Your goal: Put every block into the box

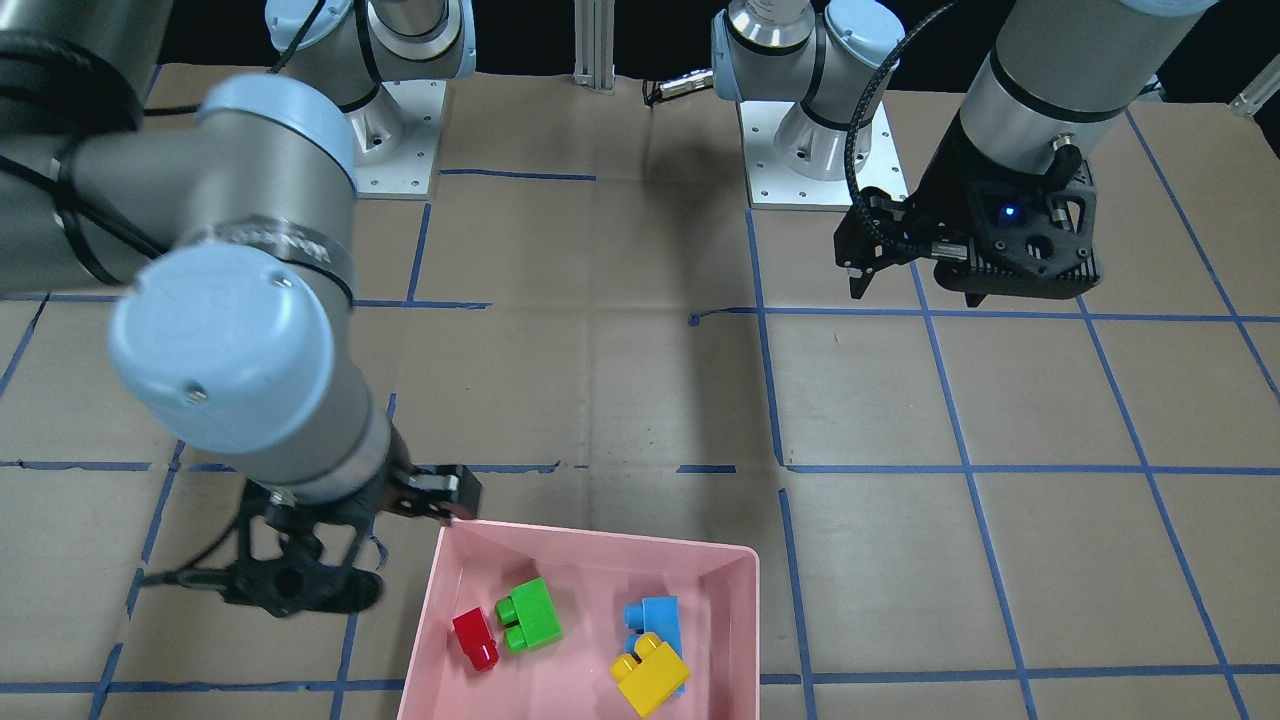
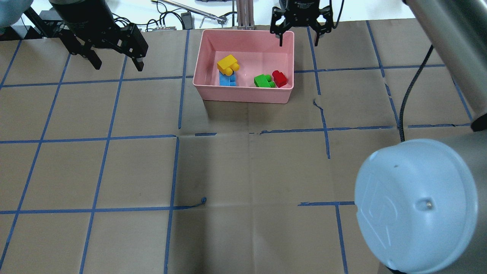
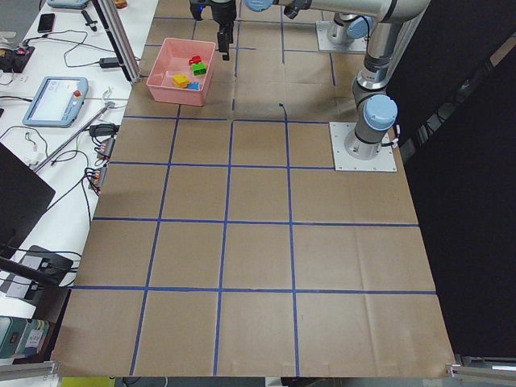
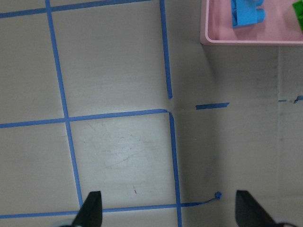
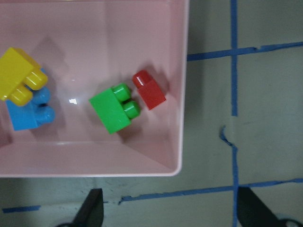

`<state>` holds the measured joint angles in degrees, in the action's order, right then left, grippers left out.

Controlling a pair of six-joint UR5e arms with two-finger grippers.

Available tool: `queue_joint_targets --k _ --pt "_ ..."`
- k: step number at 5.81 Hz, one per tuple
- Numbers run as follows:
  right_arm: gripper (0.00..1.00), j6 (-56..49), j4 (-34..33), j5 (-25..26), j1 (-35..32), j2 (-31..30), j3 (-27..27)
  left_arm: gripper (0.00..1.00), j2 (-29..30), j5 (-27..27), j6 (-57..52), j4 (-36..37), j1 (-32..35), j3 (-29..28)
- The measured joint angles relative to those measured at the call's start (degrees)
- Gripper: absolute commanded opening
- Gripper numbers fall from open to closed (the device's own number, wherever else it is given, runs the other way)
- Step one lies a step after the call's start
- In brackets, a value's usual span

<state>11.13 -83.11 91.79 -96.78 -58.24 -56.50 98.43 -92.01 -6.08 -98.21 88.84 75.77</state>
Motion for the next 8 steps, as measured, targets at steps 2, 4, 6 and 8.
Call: queue_joint_targets --k 2,4,6,8 --pt "0.99 -4.8 1.5 0.4 4.1 -12.8 -13.0 1.0 0.8 0.1 0.0 -0.4 -0.5 -0.5" --pt "0.99 -8.3 -0.1 -0.9 6.2 -23.1 -23.8 1.0 0.5 0.1 0.0 -0.6 -0.6 -0.5" --pt "0.99 -8.3 -4.8 -2.4 6.1 -26.6 -28.2 1.0 1.0 0.2 0.1 -0.2 -0.4 -0.5" --pt "0.99 -8.2 -5.8 -2.2 6.1 -26.8 -28.9 1.0 0.5 0.2 0.1 -0.2 -0.4 -0.6"
